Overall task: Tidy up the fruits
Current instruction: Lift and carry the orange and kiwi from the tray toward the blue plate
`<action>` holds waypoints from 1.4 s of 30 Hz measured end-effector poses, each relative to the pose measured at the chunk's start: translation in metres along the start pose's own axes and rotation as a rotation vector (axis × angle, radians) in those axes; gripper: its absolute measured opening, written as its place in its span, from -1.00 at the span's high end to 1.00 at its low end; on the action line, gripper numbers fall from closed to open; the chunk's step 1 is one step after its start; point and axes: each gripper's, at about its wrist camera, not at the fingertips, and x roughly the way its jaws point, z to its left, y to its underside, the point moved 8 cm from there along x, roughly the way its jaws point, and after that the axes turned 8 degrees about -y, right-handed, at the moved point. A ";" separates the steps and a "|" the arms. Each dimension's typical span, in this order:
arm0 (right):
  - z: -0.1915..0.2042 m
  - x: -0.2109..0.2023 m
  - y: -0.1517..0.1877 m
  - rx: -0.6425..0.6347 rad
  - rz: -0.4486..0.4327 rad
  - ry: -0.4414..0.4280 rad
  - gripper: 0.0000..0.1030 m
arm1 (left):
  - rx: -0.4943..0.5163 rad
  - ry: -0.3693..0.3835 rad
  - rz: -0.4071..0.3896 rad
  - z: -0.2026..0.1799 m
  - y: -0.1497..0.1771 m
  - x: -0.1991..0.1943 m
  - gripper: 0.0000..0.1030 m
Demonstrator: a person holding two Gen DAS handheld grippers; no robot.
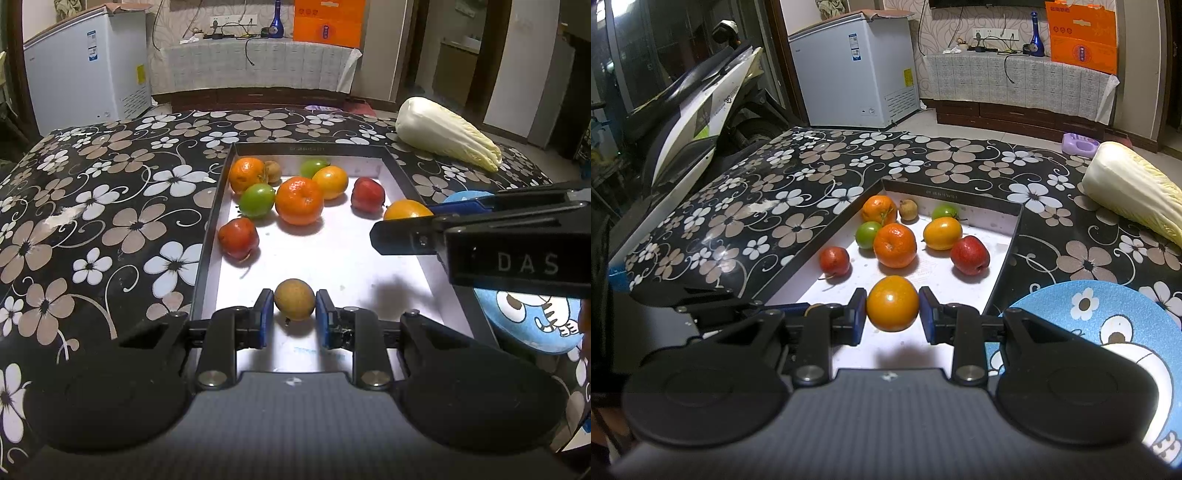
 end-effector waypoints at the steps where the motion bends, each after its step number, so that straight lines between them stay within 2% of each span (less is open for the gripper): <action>1: 0.000 0.000 -0.001 0.000 0.000 -0.001 0.35 | 0.000 -0.001 0.000 0.000 0.000 0.000 0.44; 18: -0.002 -0.007 -0.003 0.005 -0.019 0.004 0.35 | -0.026 0.024 -0.013 -0.003 -0.009 -0.007 0.44; 42: -0.033 -0.042 0.000 0.044 -0.071 0.050 0.35 | -0.002 0.110 -0.066 -0.054 -0.023 -0.024 0.44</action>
